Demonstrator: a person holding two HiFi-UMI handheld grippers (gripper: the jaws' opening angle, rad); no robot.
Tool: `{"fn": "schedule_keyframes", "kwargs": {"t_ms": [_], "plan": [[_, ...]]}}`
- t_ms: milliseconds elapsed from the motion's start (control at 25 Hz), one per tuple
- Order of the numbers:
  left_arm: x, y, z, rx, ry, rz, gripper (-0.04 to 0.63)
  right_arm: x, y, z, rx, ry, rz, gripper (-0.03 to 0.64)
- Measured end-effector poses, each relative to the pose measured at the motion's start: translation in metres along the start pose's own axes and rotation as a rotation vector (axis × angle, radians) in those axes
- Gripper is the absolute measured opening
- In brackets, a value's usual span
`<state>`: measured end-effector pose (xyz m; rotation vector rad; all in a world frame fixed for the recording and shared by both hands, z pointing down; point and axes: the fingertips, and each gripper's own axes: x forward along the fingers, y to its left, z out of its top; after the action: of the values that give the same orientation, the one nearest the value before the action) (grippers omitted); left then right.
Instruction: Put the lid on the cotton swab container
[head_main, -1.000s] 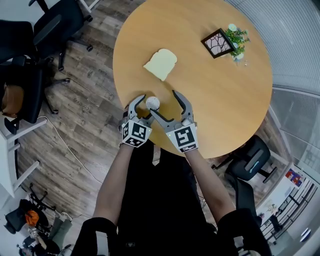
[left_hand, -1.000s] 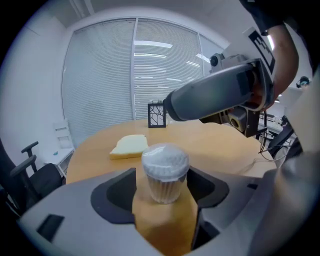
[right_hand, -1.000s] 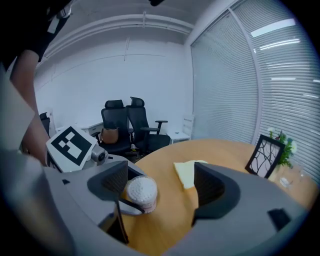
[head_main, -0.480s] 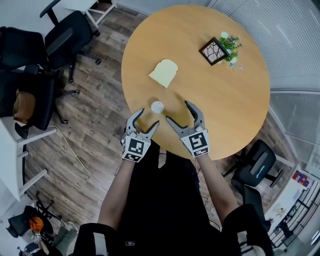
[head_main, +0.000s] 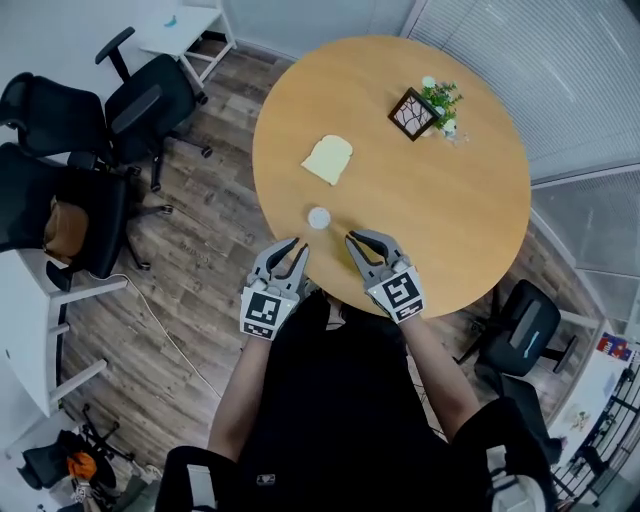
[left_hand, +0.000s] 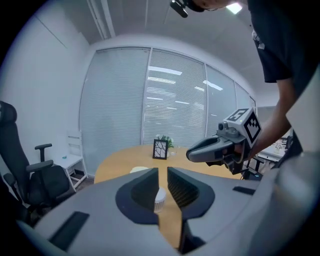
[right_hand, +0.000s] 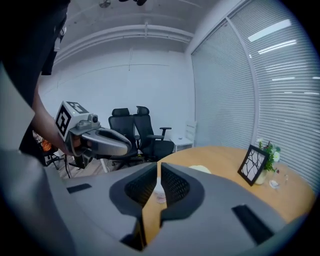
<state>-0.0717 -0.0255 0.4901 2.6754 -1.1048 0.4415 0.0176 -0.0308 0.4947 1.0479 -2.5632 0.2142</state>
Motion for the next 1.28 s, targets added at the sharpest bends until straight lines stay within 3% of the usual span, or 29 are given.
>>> {"fn": "schedule_keyframes", "kwargs": {"t_ms": [40,160,400,1280], "plan": [[-0.005,0.000,0.004,0.000,-0.010,0.006,0.035,-0.002,0.003,0.003,-0.012,-0.004,0.008,0.020],[-0.012,-0.003,0.010,-0.001,-0.015,0.009,0.008,-0.012,0.006,0.010,-0.033,-0.004,0.014,0.014],[-0.023,-0.007,0.016,0.009,0.000,0.016,0.006,-0.020,0.011,0.012,-0.056,0.003,0.041,0.012],[-0.028,-0.008,0.034,0.053,0.003,-0.010,0.006,-0.029,0.009,0.013,-0.049,0.008,0.002,0.005]]}}
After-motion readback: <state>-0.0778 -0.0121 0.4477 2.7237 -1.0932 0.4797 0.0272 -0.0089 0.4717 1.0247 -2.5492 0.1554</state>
